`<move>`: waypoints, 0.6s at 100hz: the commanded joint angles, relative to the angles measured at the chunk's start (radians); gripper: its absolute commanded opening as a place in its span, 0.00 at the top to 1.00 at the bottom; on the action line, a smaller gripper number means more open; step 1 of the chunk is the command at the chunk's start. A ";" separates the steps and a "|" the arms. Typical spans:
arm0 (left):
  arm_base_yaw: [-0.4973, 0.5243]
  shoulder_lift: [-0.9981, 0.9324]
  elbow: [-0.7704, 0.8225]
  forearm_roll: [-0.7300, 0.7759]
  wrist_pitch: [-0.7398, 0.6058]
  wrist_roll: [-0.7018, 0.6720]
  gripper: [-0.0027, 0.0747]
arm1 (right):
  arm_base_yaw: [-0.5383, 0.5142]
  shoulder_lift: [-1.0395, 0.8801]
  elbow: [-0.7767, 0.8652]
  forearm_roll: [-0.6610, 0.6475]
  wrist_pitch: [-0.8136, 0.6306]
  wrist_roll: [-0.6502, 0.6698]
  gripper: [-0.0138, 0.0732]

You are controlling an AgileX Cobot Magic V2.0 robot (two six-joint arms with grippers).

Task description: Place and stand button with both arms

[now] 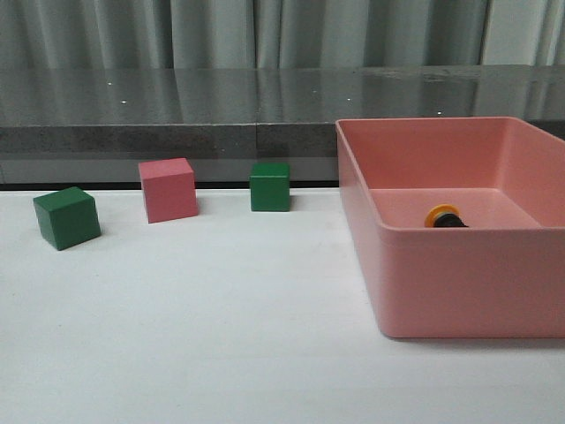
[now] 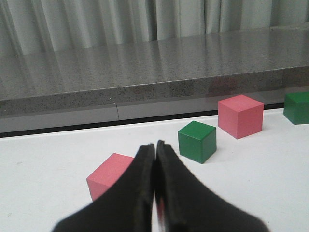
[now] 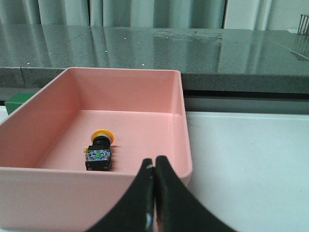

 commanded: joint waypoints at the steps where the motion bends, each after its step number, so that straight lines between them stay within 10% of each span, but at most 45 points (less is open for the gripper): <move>1: 0.004 -0.032 0.045 -0.011 -0.082 -0.009 0.99 | -0.007 -0.021 -0.011 0.005 -0.081 -0.010 0.98; 48: 0.004 -0.032 0.045 -0.011 -0.082 -0.009 0.99 | -0.002 -0.020 -0.023 0.006 -0.273 0.034 0.98; 60: 0.004 -0.032 0.045 -0.011 -0.082 -0.009 0.99 | -0.002 0.006 -0.134 0.006 -0.124 0.074 0.98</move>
